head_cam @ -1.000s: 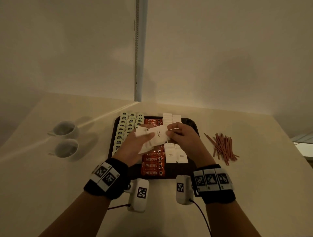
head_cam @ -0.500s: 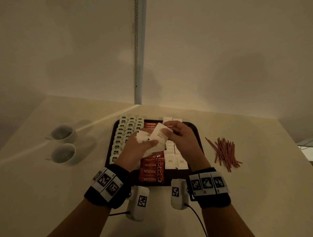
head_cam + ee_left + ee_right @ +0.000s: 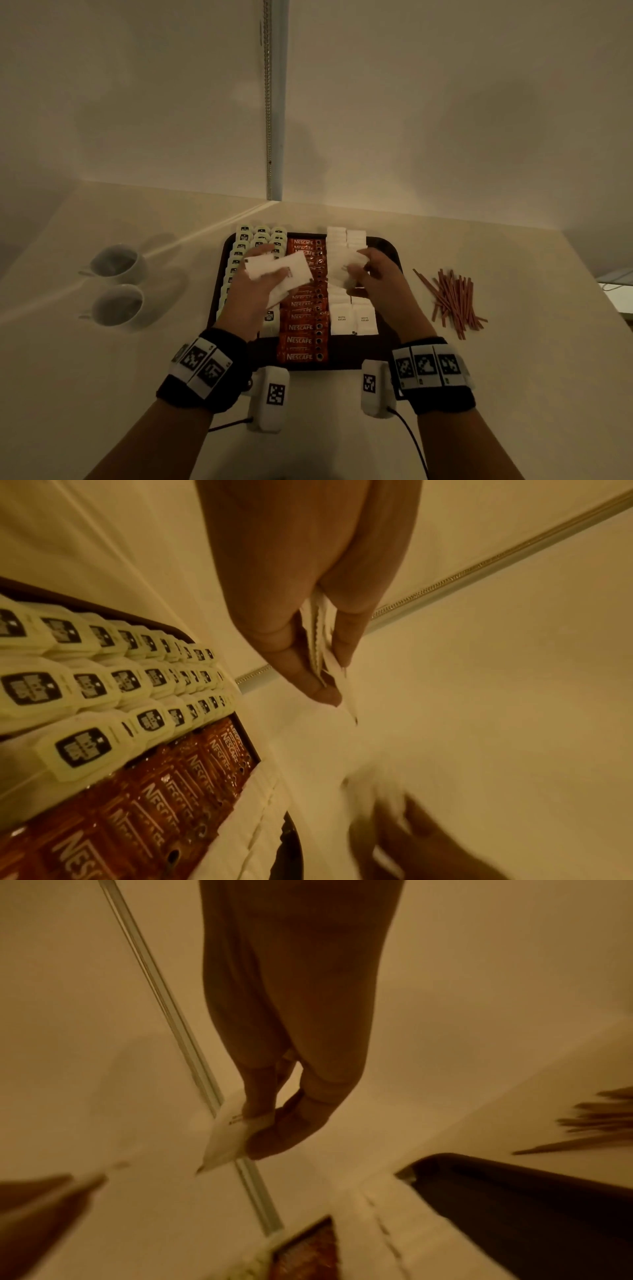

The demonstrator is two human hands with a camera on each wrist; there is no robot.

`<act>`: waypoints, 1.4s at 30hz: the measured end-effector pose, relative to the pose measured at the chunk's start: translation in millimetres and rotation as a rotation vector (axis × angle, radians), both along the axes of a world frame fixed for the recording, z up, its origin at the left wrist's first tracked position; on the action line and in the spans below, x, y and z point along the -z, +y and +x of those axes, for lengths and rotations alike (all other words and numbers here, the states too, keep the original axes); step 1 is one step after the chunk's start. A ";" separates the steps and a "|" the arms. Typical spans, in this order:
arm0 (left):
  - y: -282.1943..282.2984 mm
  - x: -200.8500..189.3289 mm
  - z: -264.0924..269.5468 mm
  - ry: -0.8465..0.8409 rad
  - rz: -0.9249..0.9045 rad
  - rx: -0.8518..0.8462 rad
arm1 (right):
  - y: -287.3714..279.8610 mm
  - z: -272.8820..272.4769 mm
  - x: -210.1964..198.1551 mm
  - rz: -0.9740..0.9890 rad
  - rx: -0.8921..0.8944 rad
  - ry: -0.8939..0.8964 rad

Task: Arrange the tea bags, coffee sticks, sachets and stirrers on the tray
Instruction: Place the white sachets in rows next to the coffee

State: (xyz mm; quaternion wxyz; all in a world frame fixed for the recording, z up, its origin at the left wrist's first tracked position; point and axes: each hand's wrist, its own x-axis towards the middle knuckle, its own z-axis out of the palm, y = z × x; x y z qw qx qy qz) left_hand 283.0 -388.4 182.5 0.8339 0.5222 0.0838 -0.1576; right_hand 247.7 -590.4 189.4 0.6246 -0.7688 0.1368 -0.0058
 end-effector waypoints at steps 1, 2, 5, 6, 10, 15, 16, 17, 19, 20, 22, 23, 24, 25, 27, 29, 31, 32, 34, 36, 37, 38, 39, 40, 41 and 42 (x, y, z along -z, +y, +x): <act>2.8 0.2 1.6 -0.004 -0.018 -0.028 | -6.6 -2.3 11.1 -0.077 -0.021 0.053; 4.9 -0.1 3.2 -0.008 -0.035 -0.050 | -12.2 -5.3 22.9 -0.150 -0.047 0.111; 8.3 -2.5 7.0 -0.012 -0.040 -0.076 | -23.5 -16.5 58.7 -0.268 -0.062 0.254; 8.9 -2.8 7.7 -0.011 -0.030 -0.075 | -25.1 -19.9 69.0 -0.287 -0.044 0.295; 9.1 -2.8 7.3 -0.009 -0.008 -0.062 | -23.8 -29.4 96.0 -0.298 0.022 0.410; 9.8 -0.6 6.3 -0.003 0.011 -0.057 | -16.6 -29.5 104.6 -0.330 0.062 0.443; 9.9 -0.7 6.4 0.003 0.013 -0.060 | -14.9 -28.7 106.2 -0.333 0.073 0.443; 9.8 -1.0 6.8 0.015 0.015 -0.065 | -13.4 -27.8 107.9 -0.337 0.085 0.443; 9.8 -1.7 7.7 0.051 0.015 -0.078 | -10.3 -26.3 110.1 -0.347 0.110 0.436; 10.2 -2.0 8.1 0.067 0.013 -0.084 | -8.7 -25.7 110.9 -0.361 0.120 0.428; 10.5 -2.3 8.3 0.081 0.010 -0.086 | -6.8 -25.5 113.5 -0.404 0.133 0.412; 10.5 -2.4 8.2 0.084 0.008 -0.087 | -6.5 -26.0 115.0 -0.425 0.139 0.407; 10.4 -2.6 8.0 0.084 0.008 -0.085 | -6.4 -26.5 116.8 -0.444 0.145 0.402; 10.4 -3.0 7.8 0.079 0.010 -0.085 | -6.0 -26.8 118.4 -0.460 0.147 0.402; 9.9 -3.1 7.4 0.063 0.020 -0.086 | -4.2 -26.5 118.7 -0.483 0.144 0.404; 10.2 -3.2 7.6 0.043 0.037 -0.082 | 1.0 -22.3 109.3 -0.483 0.145 0.335; 10.3 -3.7 7.7 0.015 0.062 -0.074 | 11.5 -13.5 85.9 -0.418 0.116 0.165; 9.9 -3.6 8.1 0.002 0.073 -0.070 | 19.3 -7.6 69.9 -0.331 0.078 0.085; 7.2 -3.1 8.6 -0.020 0.096 -0.067 | 36.9 3.4 39.1 -0.128 -0.042 0.003; 2.8 -3.1 8.5 -0.033 0.137 -0.067 | 51.5 11.0 20.2 -0.008 -0.132 -0.020; 1.2 -2.9 8.2 -0.032 0.159 -0.065 | 55.5 13.5 15.5 0.021 -0.142 -0.029; 0.3 -3.1 7.8 -0.032 0.178 -0.063 | 57.0 14.8 11.6 0.043 -0.140 -0.034; 0.6 -3.3 7.6 -0.042 0.198 -0.065 | 56.5 15.3 8.9 0.064 -0.145 -0.030; 1.7 -4.2 7.7 -0.066 0.226 -0.069 | 54.1 14.9 7.7 0.083 -0.175 -0.019; 3.5 -5.6 8.0 -0.104 0.259 -0.072 | 51.8 14.1 6.2 0.084 -0.228 -0.002; 5.2 -7.3 8.8 -0.147 0.290 -0.075 | 50.1 12.7 5.2 0.060 -0.289 0.015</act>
